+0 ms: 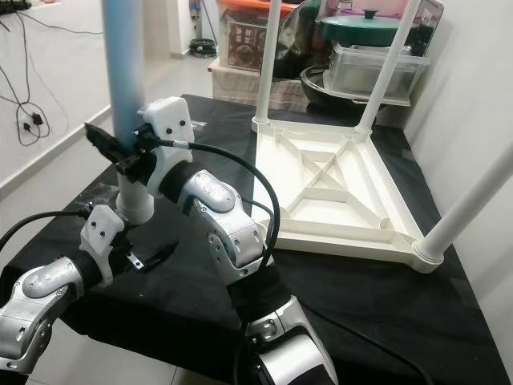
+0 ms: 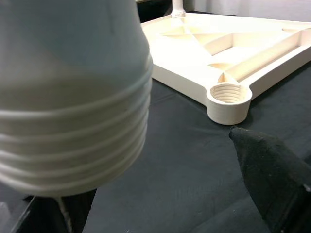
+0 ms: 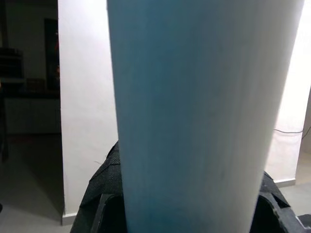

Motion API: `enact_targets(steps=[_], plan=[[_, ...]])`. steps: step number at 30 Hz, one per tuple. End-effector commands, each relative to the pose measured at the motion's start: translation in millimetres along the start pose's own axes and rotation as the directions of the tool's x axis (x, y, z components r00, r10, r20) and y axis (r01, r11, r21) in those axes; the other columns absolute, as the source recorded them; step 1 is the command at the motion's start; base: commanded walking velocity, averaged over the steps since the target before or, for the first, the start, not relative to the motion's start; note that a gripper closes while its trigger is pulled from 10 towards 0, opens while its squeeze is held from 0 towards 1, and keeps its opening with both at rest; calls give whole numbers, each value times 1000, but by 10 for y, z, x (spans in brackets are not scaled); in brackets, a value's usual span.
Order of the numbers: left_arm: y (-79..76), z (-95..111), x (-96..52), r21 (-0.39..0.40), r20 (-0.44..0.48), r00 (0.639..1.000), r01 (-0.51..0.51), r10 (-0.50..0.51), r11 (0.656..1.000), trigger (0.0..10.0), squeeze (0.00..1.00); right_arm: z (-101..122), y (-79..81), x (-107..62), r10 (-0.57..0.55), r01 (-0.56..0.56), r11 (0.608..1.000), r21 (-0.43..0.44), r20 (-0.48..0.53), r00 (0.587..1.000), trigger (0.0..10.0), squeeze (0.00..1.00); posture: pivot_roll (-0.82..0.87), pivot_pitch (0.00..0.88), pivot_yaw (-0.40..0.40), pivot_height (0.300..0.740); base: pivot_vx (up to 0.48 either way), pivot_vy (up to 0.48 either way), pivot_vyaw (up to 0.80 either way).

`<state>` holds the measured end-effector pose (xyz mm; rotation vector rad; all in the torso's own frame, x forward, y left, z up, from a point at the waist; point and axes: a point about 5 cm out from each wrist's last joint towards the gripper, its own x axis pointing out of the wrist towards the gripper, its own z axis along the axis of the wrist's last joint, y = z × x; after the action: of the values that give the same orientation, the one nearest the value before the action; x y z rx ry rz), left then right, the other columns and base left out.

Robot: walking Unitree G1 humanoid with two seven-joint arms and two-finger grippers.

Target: Building children table

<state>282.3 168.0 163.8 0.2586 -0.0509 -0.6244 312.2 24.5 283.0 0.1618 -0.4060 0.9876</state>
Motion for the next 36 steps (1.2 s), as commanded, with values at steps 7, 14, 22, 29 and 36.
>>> enact_targets(steps=[7,14,22,29,36], plan=[[4,86,0,40,28,999,-19,18,999,10000,0,-159,133,32,-3,4,997,73,-15,1000,10000,0,73,0,-51,740,0,0,0],[27,67,-6,41,20,999,-42,41,998,10000,0,-209,25,10,-78,81,994,69,-48,996,10000,0,74,0,-51,740,0,0,0],[46,21,-24,41,3,996,-87,87,995,10000,0,-239,-274,-63,-257,267,957,110,-93,962,10000,0,72,0,-51,740,0,0,0],[58,1,-22,44,-5,994,-105,105,994,10000,0,-239,-245,-76,-237,248,959,135,-94,967,10000,0,69,0,-48,740,0,0,0],[126,17,-11,45,0,993,-119,120,992,10000,0,-182,58,-102,-4,8,993,121,-36,999,10000,0,64,0,-45,740,0,0,0]])
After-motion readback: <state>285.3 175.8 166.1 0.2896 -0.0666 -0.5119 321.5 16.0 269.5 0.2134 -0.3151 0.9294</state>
